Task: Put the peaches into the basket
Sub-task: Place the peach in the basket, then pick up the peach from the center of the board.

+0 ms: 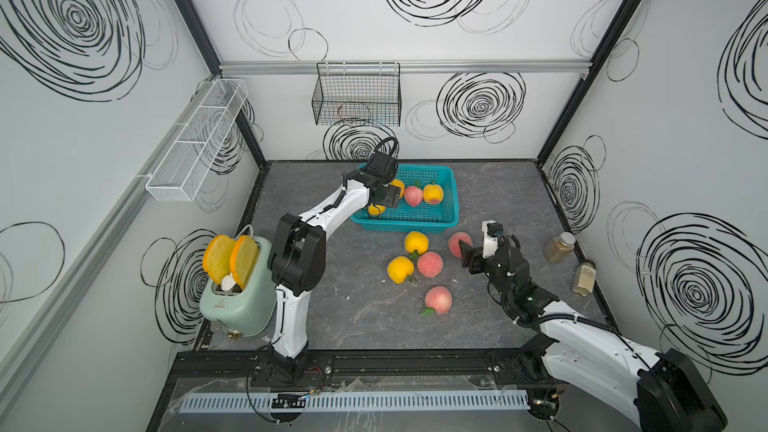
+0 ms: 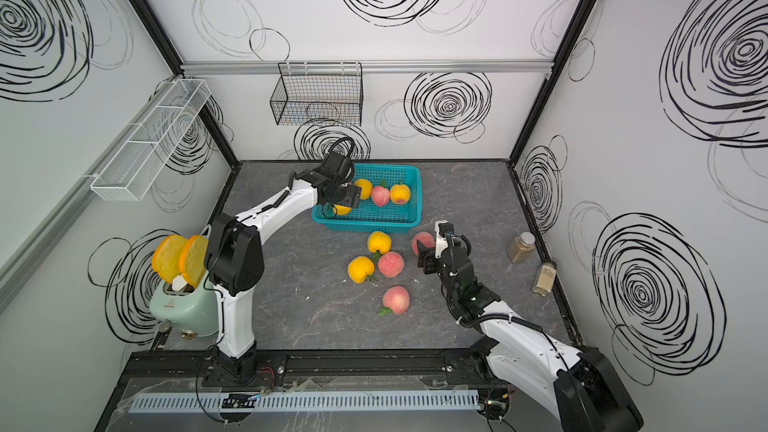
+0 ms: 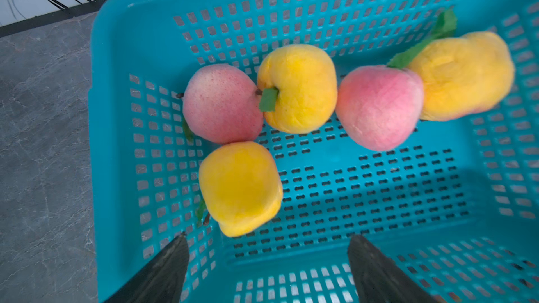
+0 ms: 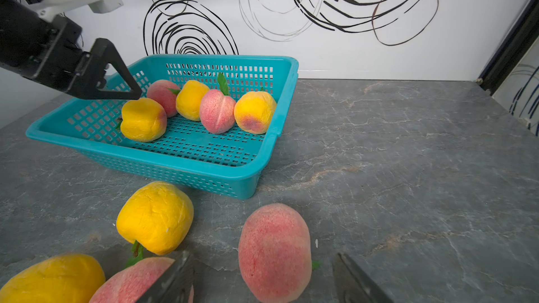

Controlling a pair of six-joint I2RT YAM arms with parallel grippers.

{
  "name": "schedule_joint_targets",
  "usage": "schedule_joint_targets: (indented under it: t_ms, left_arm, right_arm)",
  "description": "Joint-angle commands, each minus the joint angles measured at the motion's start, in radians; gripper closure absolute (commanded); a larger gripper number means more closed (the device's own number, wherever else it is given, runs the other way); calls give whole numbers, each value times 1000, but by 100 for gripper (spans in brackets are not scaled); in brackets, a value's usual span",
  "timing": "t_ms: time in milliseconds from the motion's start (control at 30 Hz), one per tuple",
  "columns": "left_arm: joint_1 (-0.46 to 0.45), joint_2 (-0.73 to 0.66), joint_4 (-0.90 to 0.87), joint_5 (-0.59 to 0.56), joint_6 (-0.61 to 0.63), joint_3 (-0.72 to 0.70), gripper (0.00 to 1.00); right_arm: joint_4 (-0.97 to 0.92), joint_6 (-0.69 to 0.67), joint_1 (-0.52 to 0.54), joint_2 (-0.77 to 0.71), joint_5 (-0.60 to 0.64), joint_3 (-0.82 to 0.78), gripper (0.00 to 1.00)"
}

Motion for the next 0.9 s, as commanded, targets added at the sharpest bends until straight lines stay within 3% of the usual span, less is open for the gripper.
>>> schedule_joint_targets:
  t_ms: [0,367,867]
  left_arm:
    - [-21,-80,41,46,-11,-62,11]
    - [-10,-308,68,95,-11,-283,11]
    - [189,-633,232,269,-2,-609,11]
  right_arm:
    - [43,28,-23,16,-11,-17,22]
    - [89,101,-160,126,-189,-18,22]
    - [148,115,-190,224,-266,-23,21]
